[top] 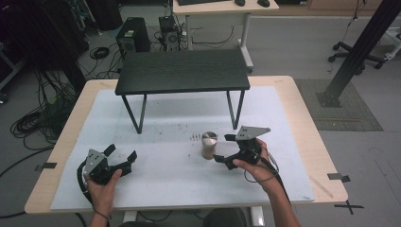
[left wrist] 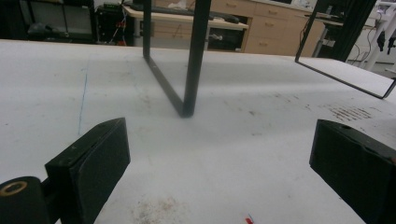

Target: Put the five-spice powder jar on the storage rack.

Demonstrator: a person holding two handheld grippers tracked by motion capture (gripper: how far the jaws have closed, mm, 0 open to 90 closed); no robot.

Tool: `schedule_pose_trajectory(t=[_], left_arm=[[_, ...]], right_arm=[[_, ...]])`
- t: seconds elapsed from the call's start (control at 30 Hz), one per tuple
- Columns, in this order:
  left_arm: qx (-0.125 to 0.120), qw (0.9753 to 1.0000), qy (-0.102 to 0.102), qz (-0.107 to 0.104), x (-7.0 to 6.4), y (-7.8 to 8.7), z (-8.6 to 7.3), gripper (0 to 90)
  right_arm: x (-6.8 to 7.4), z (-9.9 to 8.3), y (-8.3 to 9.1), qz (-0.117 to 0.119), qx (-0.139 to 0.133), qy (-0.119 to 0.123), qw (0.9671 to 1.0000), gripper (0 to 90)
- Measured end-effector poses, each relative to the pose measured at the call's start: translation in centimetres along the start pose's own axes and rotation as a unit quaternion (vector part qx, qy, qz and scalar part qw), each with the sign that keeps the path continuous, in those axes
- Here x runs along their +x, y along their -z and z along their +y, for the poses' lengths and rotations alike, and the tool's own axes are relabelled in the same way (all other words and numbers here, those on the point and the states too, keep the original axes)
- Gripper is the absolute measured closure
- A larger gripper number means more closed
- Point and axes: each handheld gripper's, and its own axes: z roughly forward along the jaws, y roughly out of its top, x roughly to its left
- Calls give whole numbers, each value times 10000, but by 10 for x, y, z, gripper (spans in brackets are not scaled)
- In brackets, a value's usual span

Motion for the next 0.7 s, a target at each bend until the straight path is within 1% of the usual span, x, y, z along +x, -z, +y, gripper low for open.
schedule_pose_trajectory(t=[0.7], left_arm=[[-9, 10000, 5, -10, 0, 0, 0, 53]], right_arm=[[3, 6, -13, 97, 52, 36, 9999, 74]])
